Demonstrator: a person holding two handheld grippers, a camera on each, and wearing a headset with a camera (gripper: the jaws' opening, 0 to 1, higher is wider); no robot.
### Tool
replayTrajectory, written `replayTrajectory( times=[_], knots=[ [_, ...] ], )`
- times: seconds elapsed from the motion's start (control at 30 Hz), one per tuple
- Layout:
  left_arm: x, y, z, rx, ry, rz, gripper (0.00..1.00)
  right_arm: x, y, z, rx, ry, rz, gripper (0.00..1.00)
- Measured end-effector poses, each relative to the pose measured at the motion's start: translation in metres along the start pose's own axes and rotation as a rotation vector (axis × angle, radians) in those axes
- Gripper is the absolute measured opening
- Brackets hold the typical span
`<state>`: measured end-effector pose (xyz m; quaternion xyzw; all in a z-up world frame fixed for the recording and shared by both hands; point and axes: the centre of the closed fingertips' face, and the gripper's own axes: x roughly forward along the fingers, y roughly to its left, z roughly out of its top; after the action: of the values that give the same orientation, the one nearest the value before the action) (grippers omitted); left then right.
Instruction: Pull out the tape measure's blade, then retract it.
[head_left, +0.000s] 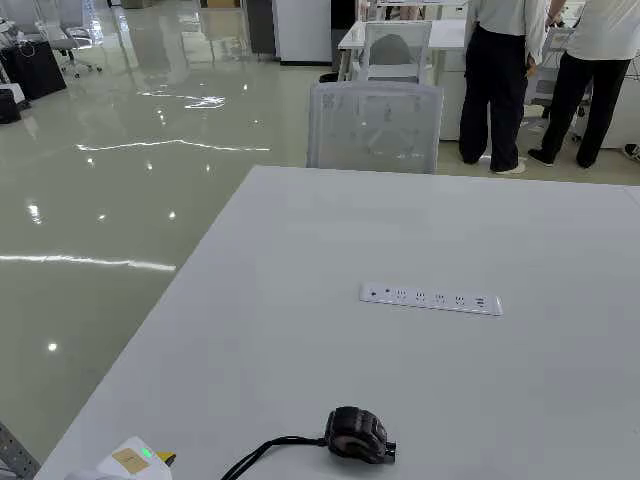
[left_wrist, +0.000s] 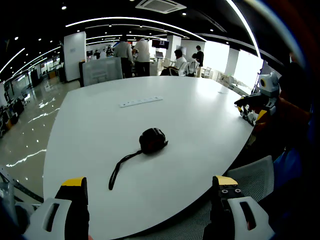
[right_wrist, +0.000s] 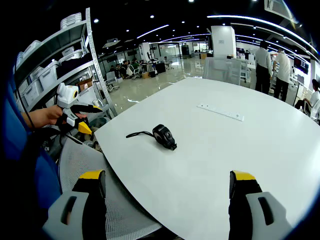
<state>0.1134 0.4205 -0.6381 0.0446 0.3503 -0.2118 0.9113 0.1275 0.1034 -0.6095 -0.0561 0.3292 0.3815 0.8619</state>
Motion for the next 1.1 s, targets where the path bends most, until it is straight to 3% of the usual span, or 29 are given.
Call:
replayTrajectory(
  times=[0.17, 0.53, 1.1],
  knots=[
    [-0.003, 0.002, 0.001, 0.01, 0.001, 0.003, 1.0, -0.005, -0.001, -0.003, 0.003, 0.007, -0.006, 1.0],
    [-0.005, 0.006, -0.002, 0.027, 0.007, 0.001, 1.0, -0.015, -0.008, -0.008, -0.065, 0.036, -0.033, 1.0],
    [-0.003, 0.011, -0.006, 0.033, 0.022, 0.0, 1.0, -0.017, -0.007, -0.009, -0.062, 0.041, -0.04, 1.0]
  ],
)
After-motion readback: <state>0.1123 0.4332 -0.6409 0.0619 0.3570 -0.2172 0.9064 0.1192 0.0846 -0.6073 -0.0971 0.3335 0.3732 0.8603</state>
